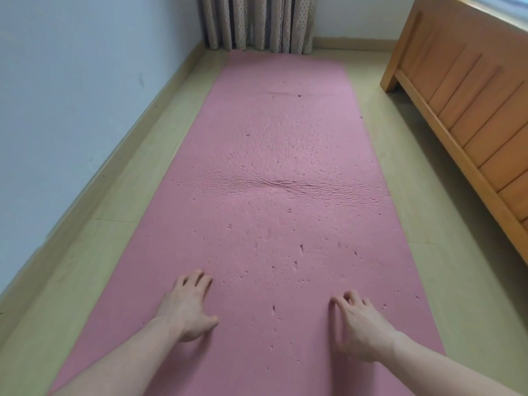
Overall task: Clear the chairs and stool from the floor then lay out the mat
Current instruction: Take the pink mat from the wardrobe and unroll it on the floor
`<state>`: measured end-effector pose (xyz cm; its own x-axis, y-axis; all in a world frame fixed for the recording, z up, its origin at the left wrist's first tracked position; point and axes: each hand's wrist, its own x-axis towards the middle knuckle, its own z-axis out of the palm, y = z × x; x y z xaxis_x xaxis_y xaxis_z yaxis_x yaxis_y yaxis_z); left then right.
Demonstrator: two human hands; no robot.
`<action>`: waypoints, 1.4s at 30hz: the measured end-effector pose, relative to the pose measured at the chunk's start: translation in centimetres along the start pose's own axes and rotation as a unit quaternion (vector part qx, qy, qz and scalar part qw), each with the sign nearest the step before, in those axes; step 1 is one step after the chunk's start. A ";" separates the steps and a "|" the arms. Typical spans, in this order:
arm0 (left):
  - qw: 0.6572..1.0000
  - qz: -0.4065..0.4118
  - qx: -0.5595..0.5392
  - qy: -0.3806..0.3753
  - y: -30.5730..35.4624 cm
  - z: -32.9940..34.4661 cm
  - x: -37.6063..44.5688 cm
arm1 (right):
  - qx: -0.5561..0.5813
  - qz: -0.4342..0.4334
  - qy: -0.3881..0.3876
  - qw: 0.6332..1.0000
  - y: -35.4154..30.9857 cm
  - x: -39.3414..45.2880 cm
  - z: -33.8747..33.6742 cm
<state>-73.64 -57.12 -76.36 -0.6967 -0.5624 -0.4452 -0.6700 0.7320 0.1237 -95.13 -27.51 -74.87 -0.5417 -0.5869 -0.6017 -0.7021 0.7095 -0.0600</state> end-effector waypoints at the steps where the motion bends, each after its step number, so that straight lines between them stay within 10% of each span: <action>1: 1.000 0.001 0.009 -0.001 -0.1 0.0 0.1 | -0.008 -0.001 0.001 1.000 0.0 0.2 0.2; 17: 0.982 0.001 0.175 -0.067 2.7 -0.3 -1.4 | -0.007 0.001 -0.050 0.999 1.6 -3.5 3.4; 24: 0.966 -0.012 0.128 -0.224 3.7 -0.2 -2.8 | -0.004 0.009 -0.074 0.997 1.3 -6.8 6.0; 31: 0.991 0.104 0.074 0.037 2.3 0.5 -2.2 | -0.024 0.010 -0.050 0.998 0.1 -5.7 3.8; 34: 0.999 0.038 0.031 -0.021 2.0 1.3 -2.1 | 0.002 -0.006 0.053 0.999 -1.2 -4.2 3.9; 42: 0.982 0.039 0.120 -0.140 1.5 4.1 -3.3 | -0.019 -0.006 -0.044 0.999 -2.8 -3.8 6.6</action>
<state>-71.31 -52.60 -78.37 -0.6230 -0.3980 -0.6734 -0.5148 0.8568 -0.0301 -88.12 -24.71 -77.67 -0.4923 -0.5575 -0.6685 -0.7258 0.6869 -0.0383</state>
